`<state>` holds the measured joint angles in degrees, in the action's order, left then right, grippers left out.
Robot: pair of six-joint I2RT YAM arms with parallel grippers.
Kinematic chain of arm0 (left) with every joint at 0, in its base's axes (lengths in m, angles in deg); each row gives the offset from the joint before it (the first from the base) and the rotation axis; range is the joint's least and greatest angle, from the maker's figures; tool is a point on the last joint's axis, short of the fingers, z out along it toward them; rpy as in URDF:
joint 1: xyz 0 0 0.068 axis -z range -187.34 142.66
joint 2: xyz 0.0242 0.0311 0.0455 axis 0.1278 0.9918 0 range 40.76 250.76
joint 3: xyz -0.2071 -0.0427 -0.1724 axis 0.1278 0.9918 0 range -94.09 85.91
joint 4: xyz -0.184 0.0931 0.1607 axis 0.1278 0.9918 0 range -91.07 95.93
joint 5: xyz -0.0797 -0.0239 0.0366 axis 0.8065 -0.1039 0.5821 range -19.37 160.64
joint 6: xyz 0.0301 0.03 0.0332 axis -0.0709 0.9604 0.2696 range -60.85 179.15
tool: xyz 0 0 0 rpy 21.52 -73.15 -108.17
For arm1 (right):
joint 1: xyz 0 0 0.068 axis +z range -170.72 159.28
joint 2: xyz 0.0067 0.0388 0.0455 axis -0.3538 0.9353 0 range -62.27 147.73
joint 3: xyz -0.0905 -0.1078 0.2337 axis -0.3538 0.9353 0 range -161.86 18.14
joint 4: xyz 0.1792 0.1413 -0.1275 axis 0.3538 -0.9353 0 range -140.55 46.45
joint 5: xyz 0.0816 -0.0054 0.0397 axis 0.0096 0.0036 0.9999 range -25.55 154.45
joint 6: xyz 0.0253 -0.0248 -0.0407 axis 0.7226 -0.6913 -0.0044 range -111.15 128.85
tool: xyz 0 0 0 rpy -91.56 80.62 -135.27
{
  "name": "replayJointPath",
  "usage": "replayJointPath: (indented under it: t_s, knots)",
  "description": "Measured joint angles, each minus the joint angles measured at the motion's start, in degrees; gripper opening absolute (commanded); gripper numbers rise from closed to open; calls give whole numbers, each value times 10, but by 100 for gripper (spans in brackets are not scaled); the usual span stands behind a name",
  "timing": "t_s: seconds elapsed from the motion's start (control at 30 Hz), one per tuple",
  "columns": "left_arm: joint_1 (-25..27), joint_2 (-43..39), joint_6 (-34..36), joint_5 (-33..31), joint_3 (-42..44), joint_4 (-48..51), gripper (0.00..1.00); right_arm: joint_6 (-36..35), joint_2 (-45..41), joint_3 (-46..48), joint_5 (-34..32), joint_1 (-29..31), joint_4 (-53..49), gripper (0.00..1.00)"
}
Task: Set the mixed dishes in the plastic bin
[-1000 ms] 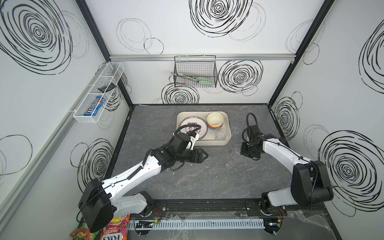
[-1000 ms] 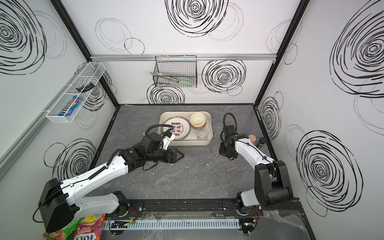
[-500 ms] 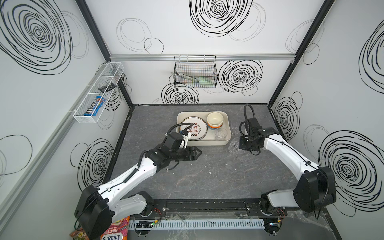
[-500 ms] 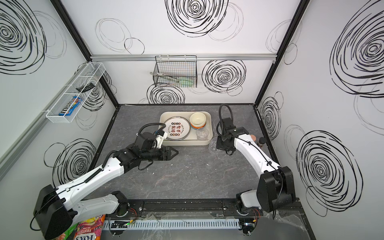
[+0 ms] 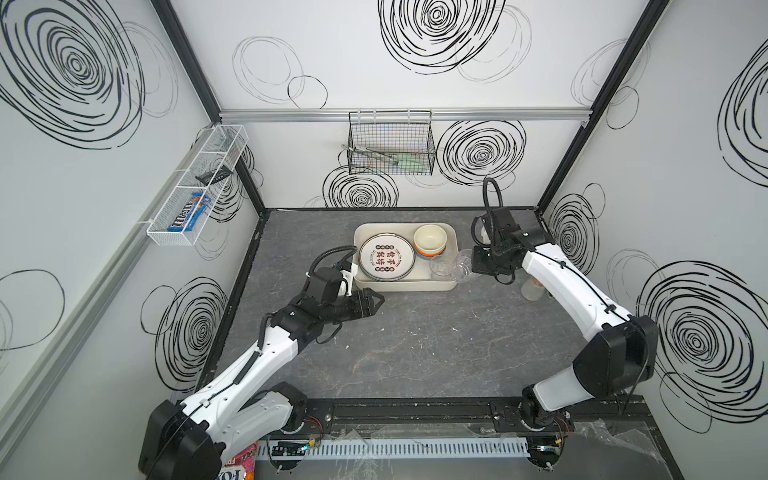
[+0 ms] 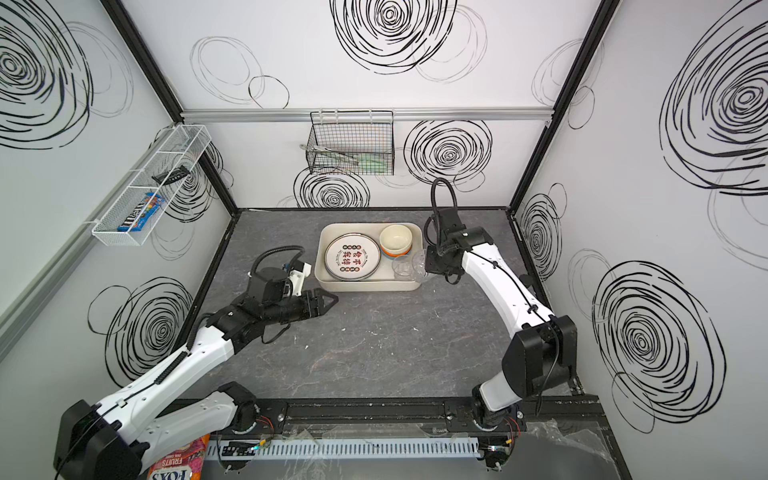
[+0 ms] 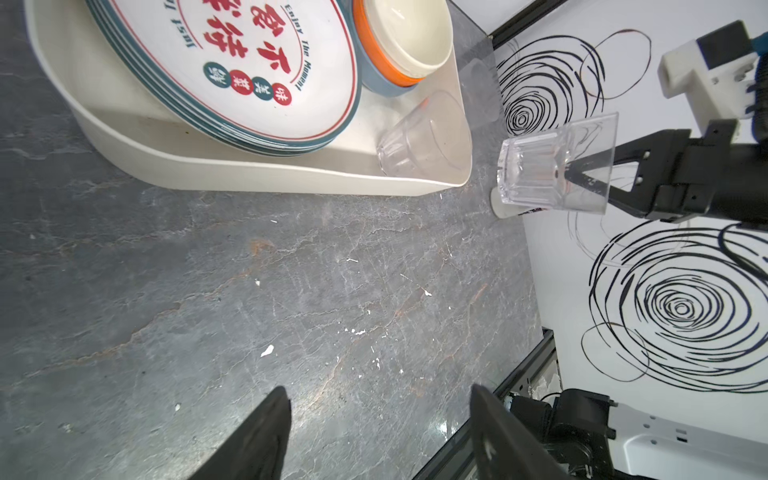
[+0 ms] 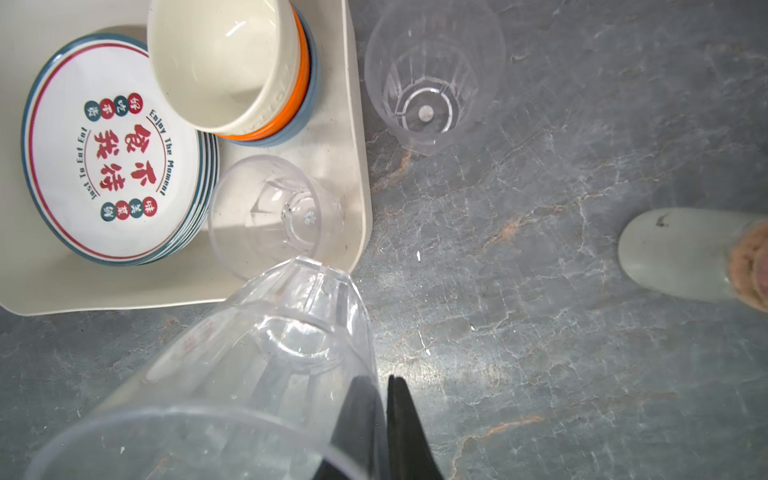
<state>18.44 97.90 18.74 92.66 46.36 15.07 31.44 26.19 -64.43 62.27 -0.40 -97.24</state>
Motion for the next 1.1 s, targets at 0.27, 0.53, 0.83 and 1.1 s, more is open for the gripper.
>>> replayJointPath:
  t_s: [0.27,0.53,0.83,1.1]
  knots:
    - [-28,-23,-2,14,12,3,72,-10,76,-84,1,5,-10,1]
    - [-45,-37,-2,24,18,5,72,-13,151,-151,5,16,-16,1]
    - [-54,-42,-2,30,26,7,72,-15,196,-180,5,23,-21,0]
    - [-56,-43,-2,35,29,6,72,-15,210,-180,4,26,-24,1]
